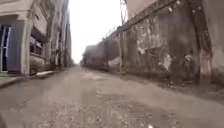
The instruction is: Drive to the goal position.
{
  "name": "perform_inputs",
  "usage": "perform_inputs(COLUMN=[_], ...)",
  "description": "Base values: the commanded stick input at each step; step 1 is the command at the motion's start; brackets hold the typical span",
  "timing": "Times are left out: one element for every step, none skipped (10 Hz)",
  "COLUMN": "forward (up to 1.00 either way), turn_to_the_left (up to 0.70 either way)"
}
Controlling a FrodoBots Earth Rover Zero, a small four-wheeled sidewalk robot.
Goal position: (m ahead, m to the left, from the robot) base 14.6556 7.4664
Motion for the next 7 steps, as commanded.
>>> perform_inputs(forward=[1.00, 1.00, 1.00, 1.00, 1.00, 1.00, 1.00], turn_to_the_left=[0.00, 0.00, 0.00, 0.00, 0.00, 0.00, 0.00])
